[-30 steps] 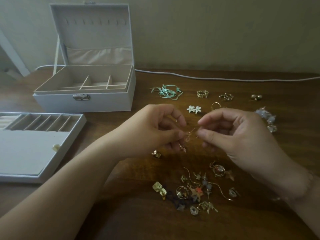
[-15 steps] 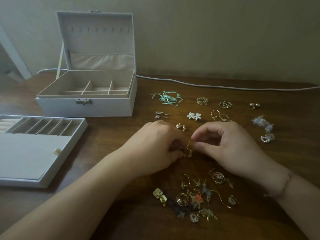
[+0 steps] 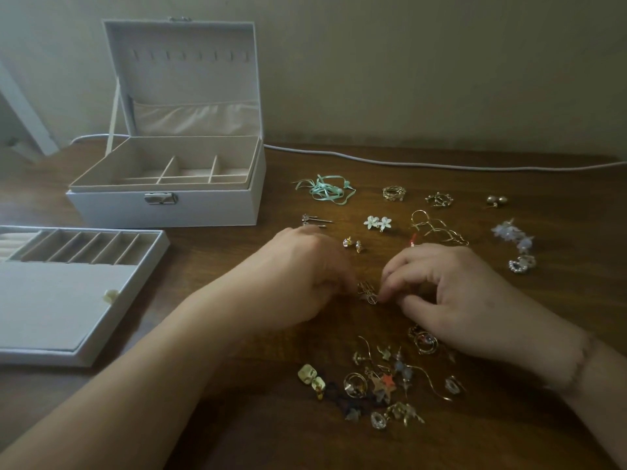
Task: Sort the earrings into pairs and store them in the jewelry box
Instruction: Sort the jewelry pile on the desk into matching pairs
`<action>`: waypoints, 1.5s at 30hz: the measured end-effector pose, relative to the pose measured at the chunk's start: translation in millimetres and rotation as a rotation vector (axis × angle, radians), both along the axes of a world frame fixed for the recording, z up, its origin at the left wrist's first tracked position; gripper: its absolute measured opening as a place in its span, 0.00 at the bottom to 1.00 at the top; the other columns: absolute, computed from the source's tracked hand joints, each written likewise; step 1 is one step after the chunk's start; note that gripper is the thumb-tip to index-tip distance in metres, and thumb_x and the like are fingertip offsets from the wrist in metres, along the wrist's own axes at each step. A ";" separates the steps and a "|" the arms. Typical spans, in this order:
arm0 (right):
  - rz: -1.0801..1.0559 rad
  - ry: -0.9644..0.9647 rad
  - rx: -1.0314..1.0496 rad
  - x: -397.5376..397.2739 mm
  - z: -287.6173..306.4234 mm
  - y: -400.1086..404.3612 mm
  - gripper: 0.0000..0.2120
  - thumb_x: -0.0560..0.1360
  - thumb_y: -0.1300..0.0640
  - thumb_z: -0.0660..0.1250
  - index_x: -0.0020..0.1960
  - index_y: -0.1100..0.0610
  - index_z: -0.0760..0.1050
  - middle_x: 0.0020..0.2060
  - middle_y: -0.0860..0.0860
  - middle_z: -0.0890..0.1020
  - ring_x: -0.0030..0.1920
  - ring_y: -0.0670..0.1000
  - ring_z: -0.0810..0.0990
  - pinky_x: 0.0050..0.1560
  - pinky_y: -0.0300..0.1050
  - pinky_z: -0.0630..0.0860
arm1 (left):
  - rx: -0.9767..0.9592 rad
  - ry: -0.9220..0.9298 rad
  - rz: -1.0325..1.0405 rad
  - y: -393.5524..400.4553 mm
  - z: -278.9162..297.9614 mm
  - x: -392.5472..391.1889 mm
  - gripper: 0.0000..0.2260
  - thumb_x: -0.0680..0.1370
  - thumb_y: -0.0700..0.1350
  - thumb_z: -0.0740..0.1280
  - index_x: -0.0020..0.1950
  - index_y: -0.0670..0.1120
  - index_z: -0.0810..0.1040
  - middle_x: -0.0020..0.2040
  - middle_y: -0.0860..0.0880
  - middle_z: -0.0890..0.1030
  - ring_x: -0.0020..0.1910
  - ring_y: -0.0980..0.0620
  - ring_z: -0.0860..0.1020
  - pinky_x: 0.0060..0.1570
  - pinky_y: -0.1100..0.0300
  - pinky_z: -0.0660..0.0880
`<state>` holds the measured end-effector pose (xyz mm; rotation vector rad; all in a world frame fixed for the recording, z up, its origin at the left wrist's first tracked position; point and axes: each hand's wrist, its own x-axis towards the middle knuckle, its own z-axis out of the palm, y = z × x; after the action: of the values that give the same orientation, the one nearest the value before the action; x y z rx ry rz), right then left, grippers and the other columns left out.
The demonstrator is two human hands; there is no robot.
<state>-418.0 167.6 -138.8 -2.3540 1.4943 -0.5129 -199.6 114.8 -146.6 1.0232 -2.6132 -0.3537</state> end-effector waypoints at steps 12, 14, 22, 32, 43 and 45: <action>0.045 0.023 -0.005 -7.2 6.4 -4.0 0.10 0.75 0.56 0.67 0.50 0.42 0.81 0.49 0.33 0.78 0.51 0.38 0.76 0.52 0.30 0.70 | -0.056 -0.054 -0.026 -3.2 -9.7 -1.7 0.13 0.78 0.46 0.68 0.62 0.55 0.80 0.60 0.57 0.78 0.62 0.53 0.73 0.62 0.46 0.72; 0.066 -0.041 0.033 -20.4 17.7 2.2 0.08 0.73 0.53 0.68 0.47 0.41 0.81 0.45 0.36 0.80 0.47 0.42 0.77 0.43 0.30 0.71 | -0.069 -0.034 -0.008 -5.9 -8.6 2.2 0.13 0.78 0.46 0.68 0.62 0.56 0.80 0.60 0.57 0.78 0.61 0.53 0.73 0.61 0.45 0.73; 0.234 0.225 0.261 -34.4 22.9 10.9 0.11 0.71 0.44 0.70 0.53 0.35 0.77 0.53 0.31 0.74 0.55 0.36 0.74 0.53 0.41 0.76 | -0.105 -0.007 -0.022 -6.7 -7.9 6.5 0.13 0.77 0.44 0.69 0.60 0.55 0.80 0.57 0.58 0.79 0.56 0.56 0.73 0.58 0.47 0.74; 0.262 0.149 0.242 -34.1 23.5 9.9 0.07 0.72 0.43 0.66 0.49 0.38 0.80 0.48 0.33 0.78 0.51 0.37 0.77 0.47 0.35 0.73 | 0.068 0.069 -0.147 2.0 8.6 14.5 0.10 0.75 0.44 0.73 0.54 0.57 0.83 0.51 0.60 0.81 0.53 0.54 0.79 0.51 0.54 0.76; 0.373 -0.089 0.284 -37.7 29.0 18.5 0.13 0.69 0.33 0.61 0.50 0.35 0.75 0.44 0.40 0.81 0.40 0.50 0.81 0.38 0.45 0.79 | 0.122 0.063 -0.111 1.2 24.2 33.5 0.08 0.72 0.51 0.72 0.50 0.58 0.83 0.39 0.56 0.79 0.40 0.52 0.77 0.39 0.63 0.72; 0.381 -0.092 0.261 -35.8 29.9 18.7 0.15 0.70 0.31 0.59 0.49 0.36 0.76 0.44 0.41 0.81 0.42 0.46 0.81 0.40 0.38 0.78 | 0.151 0.051 -0.048 -0.5 27.0 39.8 0.08 0.71 0.53 0.71 0.49 0.59 0.83 0.34 0.54 0.76 0.34 0.53 0.74 0.35 0.62 0.70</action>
<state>-453.8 186.3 -108.9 -2.2916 0.9707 -0.3035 -159.8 114.3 -119.6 0.9858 -2.6006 -0.5886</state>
